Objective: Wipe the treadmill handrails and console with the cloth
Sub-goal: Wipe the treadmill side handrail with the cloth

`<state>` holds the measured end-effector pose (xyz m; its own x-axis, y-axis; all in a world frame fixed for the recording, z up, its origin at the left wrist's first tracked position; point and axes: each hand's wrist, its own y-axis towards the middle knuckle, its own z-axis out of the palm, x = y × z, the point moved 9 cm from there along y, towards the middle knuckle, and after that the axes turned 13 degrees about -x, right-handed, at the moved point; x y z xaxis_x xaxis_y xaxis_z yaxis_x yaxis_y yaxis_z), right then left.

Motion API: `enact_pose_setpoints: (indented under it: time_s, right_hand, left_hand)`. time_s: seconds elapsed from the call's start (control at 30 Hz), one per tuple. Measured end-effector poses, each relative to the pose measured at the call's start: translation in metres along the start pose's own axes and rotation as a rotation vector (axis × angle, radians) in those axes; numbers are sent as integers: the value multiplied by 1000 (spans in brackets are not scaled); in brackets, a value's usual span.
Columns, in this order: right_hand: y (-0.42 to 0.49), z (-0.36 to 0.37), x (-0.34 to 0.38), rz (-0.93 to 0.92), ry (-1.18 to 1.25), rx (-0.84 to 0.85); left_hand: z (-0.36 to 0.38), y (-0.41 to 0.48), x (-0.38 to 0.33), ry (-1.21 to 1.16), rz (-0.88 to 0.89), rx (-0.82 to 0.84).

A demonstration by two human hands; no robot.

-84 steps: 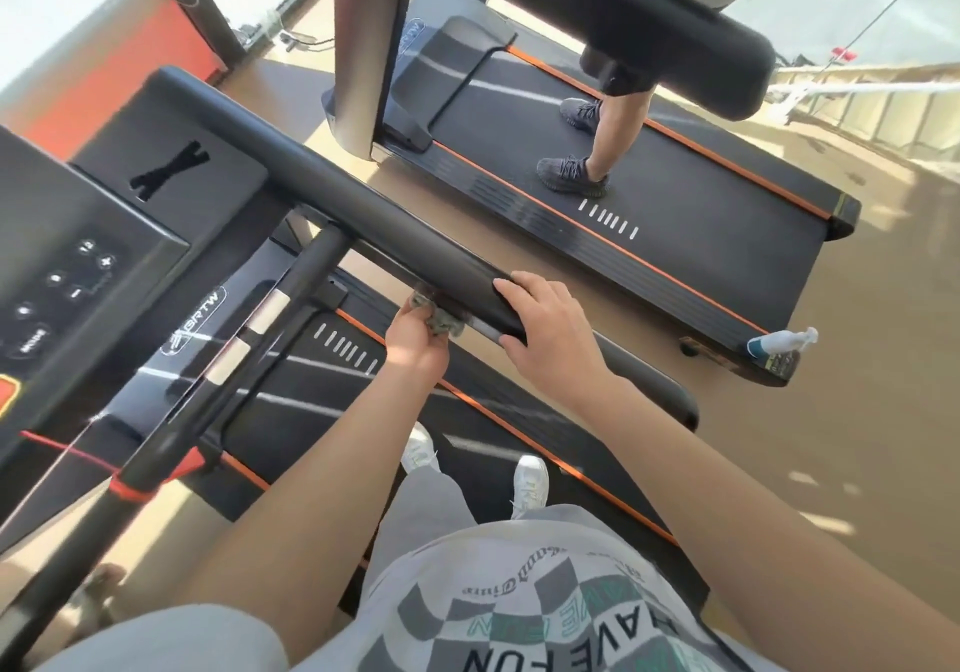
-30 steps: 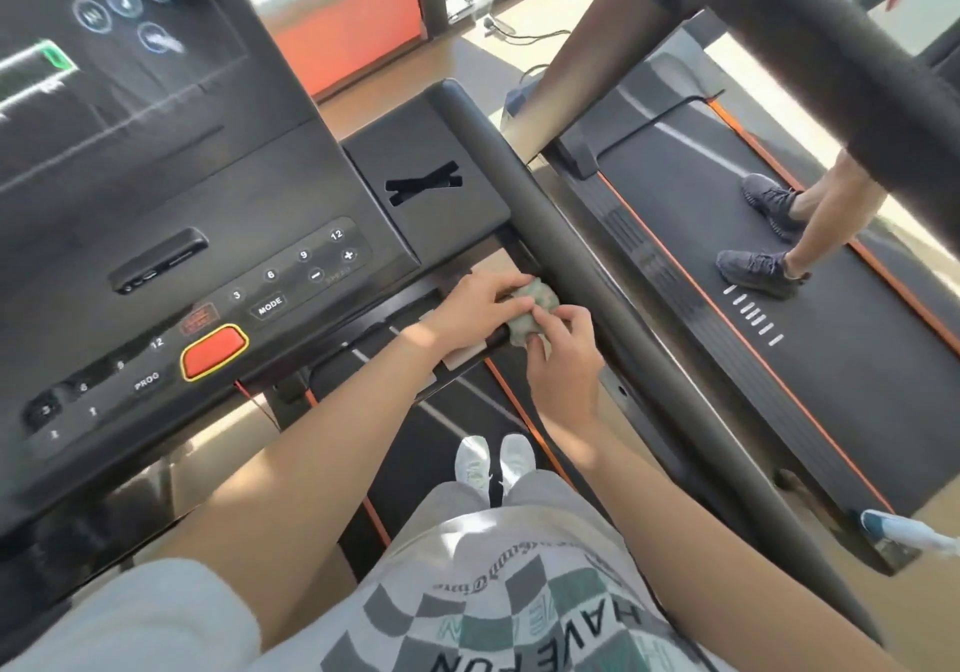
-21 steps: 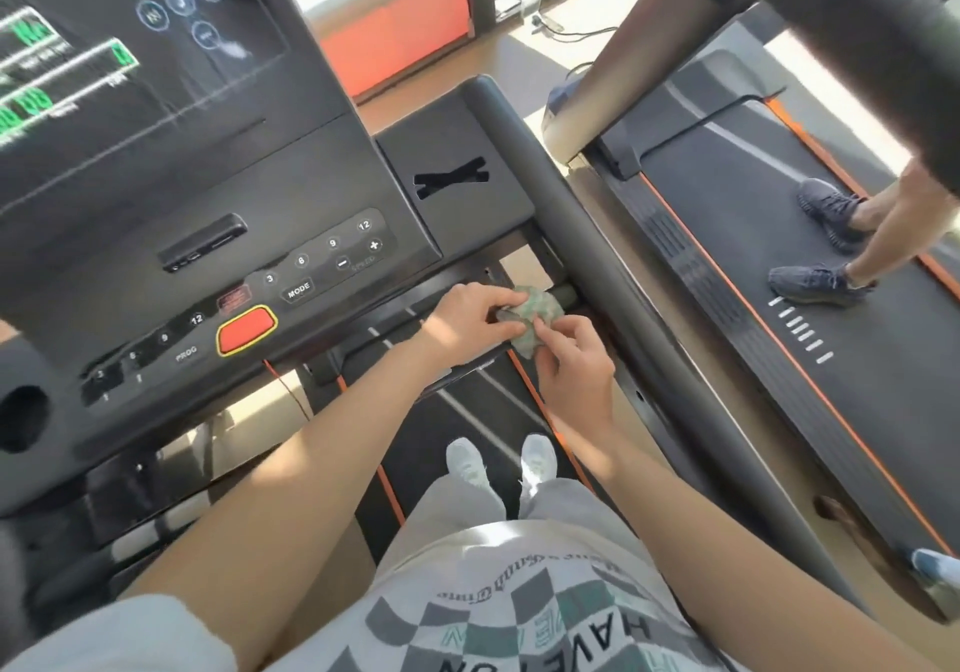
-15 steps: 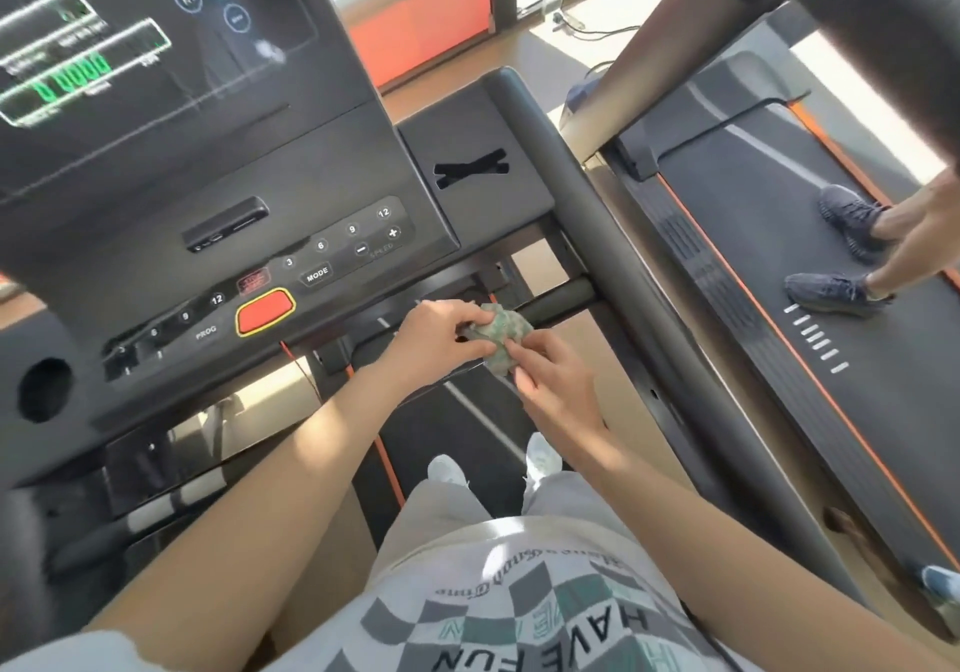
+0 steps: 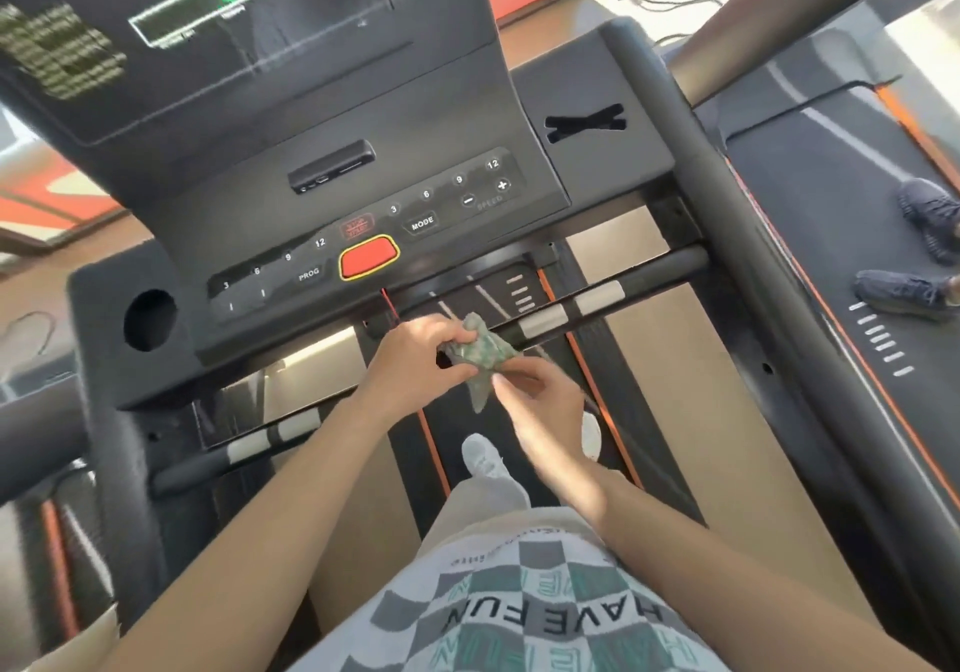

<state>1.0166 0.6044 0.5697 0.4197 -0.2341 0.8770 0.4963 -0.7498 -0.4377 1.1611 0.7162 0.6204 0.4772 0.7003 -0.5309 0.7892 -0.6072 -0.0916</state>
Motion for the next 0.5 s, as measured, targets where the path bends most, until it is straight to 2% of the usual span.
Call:
enact_pose_setpoints:
  time_s: [0.13, 0.2, 0.37, 0.5]
  right_hand:
    - [-22, 31, -22, 450, 444, -15]
    - [-29, 43, -29, 562, 528, -25]
    - [-33, 56, -33, 581, 460, -6]
    - [-36, 69, -30, 569, 498, 133]
  left_hand:
    - [-12, -7, 9, 52, 33, -3]
    - [-17, -10, 13, 65, 63, -19]
    - [-27, -17, 30, 49, 47, -48]
    - [-26, -16, 29, 34, 35, -50]
